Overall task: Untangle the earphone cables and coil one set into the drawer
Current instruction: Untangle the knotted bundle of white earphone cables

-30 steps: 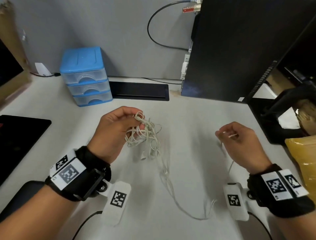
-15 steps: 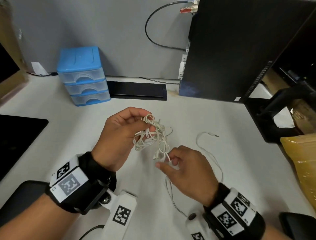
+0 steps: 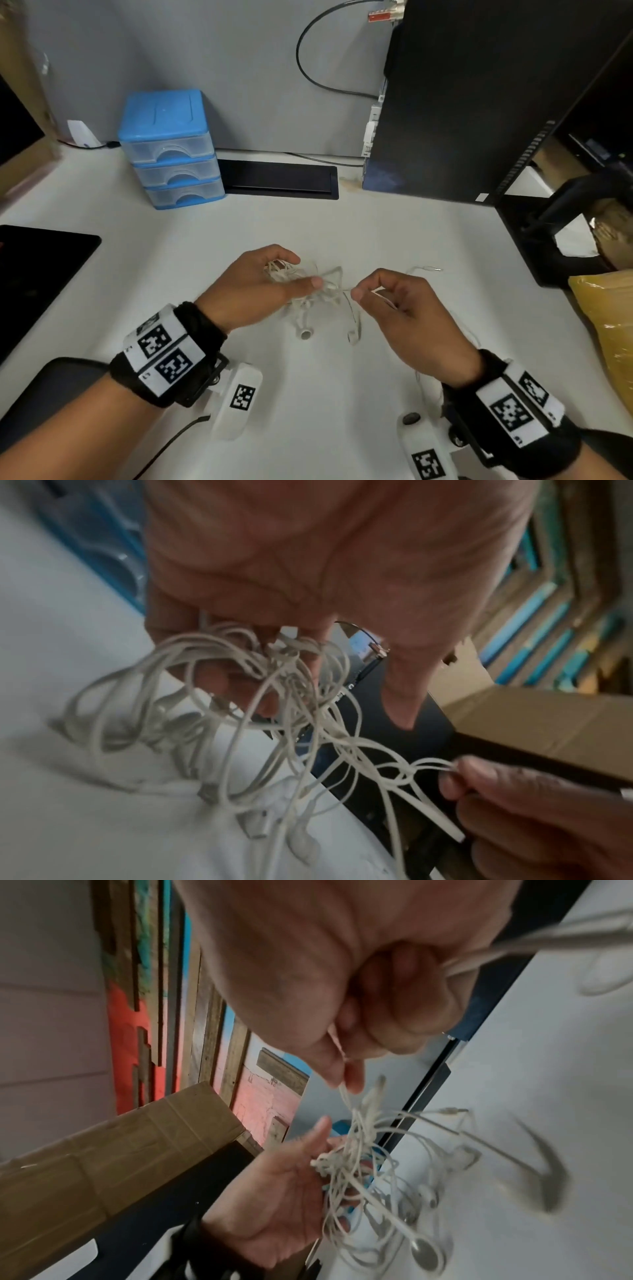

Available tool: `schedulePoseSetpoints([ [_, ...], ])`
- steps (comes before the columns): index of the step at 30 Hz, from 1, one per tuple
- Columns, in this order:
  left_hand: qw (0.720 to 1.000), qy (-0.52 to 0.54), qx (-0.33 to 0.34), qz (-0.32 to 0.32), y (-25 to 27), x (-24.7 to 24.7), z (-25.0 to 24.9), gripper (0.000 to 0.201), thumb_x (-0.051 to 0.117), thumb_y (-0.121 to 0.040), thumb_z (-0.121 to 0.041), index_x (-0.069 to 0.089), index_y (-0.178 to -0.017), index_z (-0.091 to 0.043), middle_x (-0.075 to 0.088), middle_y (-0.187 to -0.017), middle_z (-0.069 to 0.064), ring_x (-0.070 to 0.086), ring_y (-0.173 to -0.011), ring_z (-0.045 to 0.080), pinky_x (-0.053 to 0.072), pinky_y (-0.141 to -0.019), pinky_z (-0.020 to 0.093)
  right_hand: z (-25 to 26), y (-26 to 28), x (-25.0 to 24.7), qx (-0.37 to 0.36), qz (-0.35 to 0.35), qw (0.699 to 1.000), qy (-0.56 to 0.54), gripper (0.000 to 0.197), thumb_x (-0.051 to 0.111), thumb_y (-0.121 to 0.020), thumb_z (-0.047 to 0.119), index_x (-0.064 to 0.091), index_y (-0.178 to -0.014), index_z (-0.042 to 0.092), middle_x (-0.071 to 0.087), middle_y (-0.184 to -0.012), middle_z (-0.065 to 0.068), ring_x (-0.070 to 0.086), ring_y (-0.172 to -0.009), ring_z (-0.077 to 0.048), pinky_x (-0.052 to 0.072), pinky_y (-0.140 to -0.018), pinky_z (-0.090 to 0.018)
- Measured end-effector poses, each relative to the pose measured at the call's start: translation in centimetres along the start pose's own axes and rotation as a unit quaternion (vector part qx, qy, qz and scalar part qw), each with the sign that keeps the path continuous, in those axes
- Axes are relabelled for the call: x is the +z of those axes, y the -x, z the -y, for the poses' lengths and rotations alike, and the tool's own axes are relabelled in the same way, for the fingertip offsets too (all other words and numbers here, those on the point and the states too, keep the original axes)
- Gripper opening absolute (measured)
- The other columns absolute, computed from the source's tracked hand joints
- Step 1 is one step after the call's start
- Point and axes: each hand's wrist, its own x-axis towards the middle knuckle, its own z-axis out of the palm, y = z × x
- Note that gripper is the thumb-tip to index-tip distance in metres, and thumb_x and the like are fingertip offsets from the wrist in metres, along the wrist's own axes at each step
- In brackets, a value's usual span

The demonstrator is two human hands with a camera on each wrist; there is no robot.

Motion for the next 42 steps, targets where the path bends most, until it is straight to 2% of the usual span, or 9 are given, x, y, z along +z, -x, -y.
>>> schedulePoseSetpoints([
  [6,0.94,-0.326,0.096,0.014,1.0,0.5,0.8,0.092,0.069,-0.049,-0.082,0.041,-0.132,-0.054,0.031,-0.135,-0.016,0.026,-0.13,0.011,0.023,-0.111,0.041,0.9,0.4,-0.4,-0.012,0.005,1.0,-0.015,0.018,0.06,-0.095,0.012,0.068,-0.082,0.004,0.037,-0.039,0.013,0.026,-0.032,-0.003,0.023,-0.04,-0.009],
  [9,0.917,-0.354,0.183,0.016,1.1,1.2,0.9,0.066,0.072,-0.064,-0.069,0.051,-0.124,-0.052,0.025,-0.149,-0.022,0.007,-0.143,0.007,-0.005,-0.117,0.048,1.3,0.4,-0.7,-0.004,0.008,0.999,-0.04,0.018,0.059,-0.095,0.009,0.069,-0.084,-0.001,0.035,-0.038,0.014,0.023,-0.033,-0.003,0.022,-0.039,-0.008],
  [12,0.935,-0.252,0.244,0.049,1.3,1.9,0.8,0.031,0.07,-0.08,-0.052,0.063,-0.11,-0.044,0.056,-0.127,-0.026,0.038,-0.131,-0.003,0.005,-0.118,0.041,1.5,0.3,-1.0,-0.006,0.007,0.999,-0.045,0.019,0.058,-0.094,0.01,0.069,-0.083,0.0,0.034,-0.038,0.015,0.019,-0.038,-0.003,0.021,-0.04,-0.012],
  [16,0.963,-0.029,0.211,0.162,2.0,1.6,0.0,0.02,0.07,-0.089,-0.027,0.067,-0.108,-0.034,0.07,-0.087,-0.016,0.065,-0.076,0.005,0.047,-0.08,0.021,0.9,-0.1,-1.6,0.001,-0.028,0.998,-0.062,0.015,0.062,-0.093,0.011,0.072,-0.084,0.004,0.037,-0.043,0.013,0.021,-0.041,-0.005,0.024,-0.042,-0.014],
  [23,0.956,0.092,0.202,0.194,2.4,0.9,-1.2,0.015,0.06,-0.091,-0.023,0.07,-0.093,-0.012,0.061,-0.065,-0.013,0.049,-0.058,0.005,0.041,-0.062,0.017,0.9,-0.4,-3.1,0.033,-0.007,0.997,-0.069,0.011,0.064,-0.091,0.007,0.072,-0.087,0.002,0.054,-0.046,0.015,0.04,-0.035,-0.001,0.031,-0.039,-0.008],
  [26,0.955,0.132,0.172,0.203,1.9,0.6,-0.9,0.017,0.059,-0.095,-0.025,0.068,-0.089,-0.012,0.052,-0.062,-0.005,0.046,-0.057,0.009,0.04,-0.061,0.022,0.8,-0.2,-3.4,0.03,0.024,0.997,-0.065,0.012,0.067,-0.09,0.013,0.075,-0.083,0.009,0.051,-0.054,0.005,0.027,-0.039,-0.004,0.025,-0.041,-0.013],
  [30,0.943,0.182,0.145,0.239,1.7,0.2,-0.7,0.018,0.077,-0.077,-0.021,0.069,-0.093,-0.017,0.06,-0.071,-0.004,0.053,-0.062,0.008,0.046,-0.061,0.02,0.9,-0.1,-3.6,0.027,0.055,0.996,-0.061,0.012,0.062,-0.092,0.004,0.07,-0.087,-0.004,0.052,-0.044,0.016,0.041,-0.037,0.0,0.031,-0.042,-0.008],
  [34,0.955,0.135,0.132,0.23,1.6,0.4,-0.5,0.038,0.09,-0.061,-0.006,0.07,-0.091,-0.018,0.06,-0.072,-0.002,0.049,-0.063,0.013,0.044,-0.06,0.021,0.6,-0.3,-3.5,0.046,0.019,0.997,-0.058,0.02,0.067,-0.09,0.019,0.069,-0.071,0.012,0.035,-0.045,0.008,0.021,-0.045,-0.013,0.021,-0.044,-0.023],
  [42,0.962,0.152,0.116,0.196,1.5,0.6,-0.3,0.023,0.078,-0.079,-0.038,0.074,-0.079,-0.016,0.049,-0.062,0.01,0.037,-0.051,0.024,0.042,-0.046,0.024,0.2,-0.7,-3.5,0.07,0.003,0.985,-0.155,0.021,0.07,-0.082,0.027,0.066,-0.069,0.011,0.026,-0.047,0.004,0.015,-0.046,-0.015,0.017,-0.041,-0.021],
])
